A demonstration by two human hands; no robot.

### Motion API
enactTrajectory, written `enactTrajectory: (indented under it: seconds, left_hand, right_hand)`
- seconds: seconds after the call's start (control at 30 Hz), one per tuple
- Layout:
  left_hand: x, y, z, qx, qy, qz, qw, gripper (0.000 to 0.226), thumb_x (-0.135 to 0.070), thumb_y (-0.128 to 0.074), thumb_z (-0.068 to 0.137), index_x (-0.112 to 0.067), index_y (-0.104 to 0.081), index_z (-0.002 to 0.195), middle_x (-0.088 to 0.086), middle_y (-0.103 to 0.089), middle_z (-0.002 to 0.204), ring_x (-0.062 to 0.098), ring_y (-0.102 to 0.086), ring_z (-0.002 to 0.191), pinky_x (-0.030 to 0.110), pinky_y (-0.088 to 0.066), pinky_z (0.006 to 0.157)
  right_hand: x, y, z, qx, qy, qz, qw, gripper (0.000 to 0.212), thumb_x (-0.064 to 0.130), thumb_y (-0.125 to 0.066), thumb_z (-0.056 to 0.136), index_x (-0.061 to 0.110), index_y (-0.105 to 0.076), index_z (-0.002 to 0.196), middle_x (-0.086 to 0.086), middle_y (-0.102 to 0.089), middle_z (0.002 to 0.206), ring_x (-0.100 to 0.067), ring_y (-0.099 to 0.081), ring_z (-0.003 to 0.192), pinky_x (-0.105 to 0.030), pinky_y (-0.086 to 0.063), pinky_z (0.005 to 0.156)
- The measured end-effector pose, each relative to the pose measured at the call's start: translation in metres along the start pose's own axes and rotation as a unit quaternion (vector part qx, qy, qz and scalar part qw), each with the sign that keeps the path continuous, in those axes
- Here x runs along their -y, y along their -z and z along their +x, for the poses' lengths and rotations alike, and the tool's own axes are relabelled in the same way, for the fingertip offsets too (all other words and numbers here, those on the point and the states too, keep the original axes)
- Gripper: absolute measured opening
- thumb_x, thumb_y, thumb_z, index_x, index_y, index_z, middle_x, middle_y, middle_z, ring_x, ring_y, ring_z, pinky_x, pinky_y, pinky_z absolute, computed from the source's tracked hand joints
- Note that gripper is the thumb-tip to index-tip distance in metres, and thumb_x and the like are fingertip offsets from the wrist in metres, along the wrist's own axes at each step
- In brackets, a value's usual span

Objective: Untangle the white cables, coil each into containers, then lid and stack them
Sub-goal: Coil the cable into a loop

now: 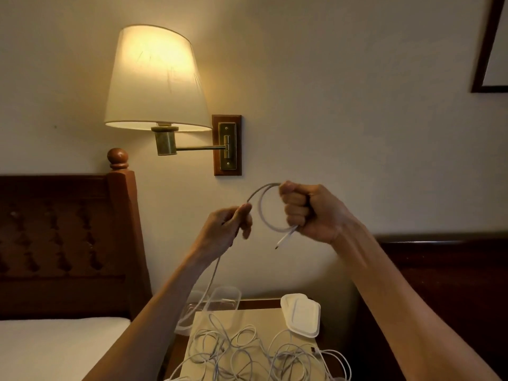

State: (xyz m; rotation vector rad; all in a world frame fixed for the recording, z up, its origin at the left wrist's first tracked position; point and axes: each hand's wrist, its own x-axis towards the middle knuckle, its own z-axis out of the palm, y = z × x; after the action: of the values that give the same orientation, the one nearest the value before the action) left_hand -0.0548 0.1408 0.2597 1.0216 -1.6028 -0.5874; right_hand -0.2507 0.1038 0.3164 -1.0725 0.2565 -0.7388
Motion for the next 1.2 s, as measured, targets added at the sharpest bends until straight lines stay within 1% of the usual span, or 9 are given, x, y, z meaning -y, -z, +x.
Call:
enactTrajectory:
  seconds: [0.13,0.23,0.37,0.43,0.63,0.8,0.93,1.03,1.2]
  left_hand:
    - [0.059,0.004,-0.028,-0.055,0.048,-0.050,0.996,0.033,-0.037,-0.046,0.093,-0.012,-0.058,0.075,-0.009,-0.044,0.054,0.009,-0.032,0.044,0.018,-0.028,0.038]
    - [0.077,-0.001,-0.042,-0.045,0.077,0.052,0.995,0.032,-0.028,-0.045,0.100,-0.014,-0.060,0.075,-0.008,-0.045,0.055,0.008,-0.035,0.048,0.020,-0.032,0.043]
    - [0.030,-0.015,-0.042,0.205,0.028,0.286,0.936,0.040,-0.035,-0.044,0.101,-0.025,-0.054,0.064,-0.008,-0.048,0.058,0.006,-0.039,0.049,0.028,-0.034,0.053]
    - [-0.005,-0.017,-0.038,0.226,-0.064,0.301,0.924,0.041,-0.035,-0.043,0.102,-0.023,-0.052,0.064,-0.008,-0.044,0.055,0.008,-0.037,0.046,0.026,-0.032,0.051]
    - [-0.042,-0.003,-0.021,0.071,-0.259,0.367,0.890,0.031,-0.039,-0.047,0.099,-0.024,-0.064,0.078,-0.025,-0.045,0.056,0.001,-0.050,0.045,0.008,-0.033,0.049]
    - [-0.035,-0.002,-0.014,-0.041,-0.311,0.440,0.841,0.039,-0.047,-0.040,0.099,-0.020,-0.064,0.085,-0.018,-0.050,0.063,0.000,-0.047,0.051,0.012,-0.035,0.054]
    - [-0.019,0.005,-0.006,-0.081,-0.235,0.361,0.899,0.039,-0.056,-0.046,0.093,-0.019,-0.056,0.088,-0.012,-0.056,0.072,0.004,-0.053,0.061,0.017,-0.040,0.055]
    - [-0.018,0.003,-0.003,0.010,-0.164,0.232,0.959,0.037,-0.049,-0.045,0.096,-0.017,-0.065,0.097,-0.011,-0.060,0.090,0.005,-0.057,0.080,0.019,-0.044,0.069]
    - [-0.023,0.000,-0.011,0.117,-0.057,0.021,0.991,0.032,-0.031,-0.040,0.098,-0.013,-0.065,0.089,0.002,-0.050,0.071,0.009,-0.045,0.065,0.016,-0.038,0.061]
  right_hand:
    - [0.023,0.007,-0.008,-0.021,0.019,0.021,0.999,0.030,0.012,-0.026,0.099,0.020,-0.040,0.073,0.009,-0.008,0.056,-0.009,-0.004,0.044,-0.019,-0.012,0.036]
    - [0.017,0.012,-0.007,-0.040,0.027,0.000,0.999,0.034,0.018,-0.026,0.104,0.019,-0.042,0.074,0.010,-0.011,0.055,-0.008,-0.007,0.044,-0.018,-0.016,0.039]
    - [-0.011,0.012,0.003,-0.090,0.068,-0.132,0.985,0.036,0.022,-0.029,0.107,0.013,-0.048,0.077,0.003,-0.042,0.051,-0.010,-0.040,0.043,-0.019,-0.039,0.046]
    - [-0.025,0.010,0.004,-0.097,0.088,-0.239,0.962,0.036,0.023,-0.030,0.107,0.010,-0.052,0.081,-0.004,-0.056,0.059,-0.017,-0.057,0.053,-0.026,-0.049,0.057]
    - [-0.041,0.005,0.000,-0.054,0.101,-0.398,0.910,0.038,0.026,-0.035,0.105,0.005,-0.062,0.089,-0.004,-0.065,0.067,-0.014,-0.064,0.062,-0.021,-0.053,0.060]
    - [-0.041,0.003,-0.004,0.002,0.074,-0.368,0.927,0.035,0.021,-0.030,0.106,0.003,-0.057,0.093,-0.001,-0.059,0.060,-0.010,-0.056,0.052,-0.019,-0.049,0.053]
    - [-0.034,0.004,-0.006,0.019,0.027,-0.320,0.947,0.037,0.026,-0.030,0.106,0.009,-0.055,0.086,0.003,-0.043,0.053,-0.007,-0.036,0.043,-0.018,-0.033,0.045]
    - [-0.028,0.007,-0.006,0.042,0.003,-0.302,0.953,0.039,0.026,-0.028,0.107,0.008,-0.055,0.086,0.003,-0.037,0.052,-0.007,-0.029,0.042,-0.018,-0.028,0.043]
    - [-0.027,0.014,-0.005,0.076,-0.041,-0.221,0.971,0.038,0.026,-0.028,0.107,0.008,-0.055,0.087,0.004,-0.035,0.051,-0.007,-0.027,0.042,-0.020,-0.027,0.045]
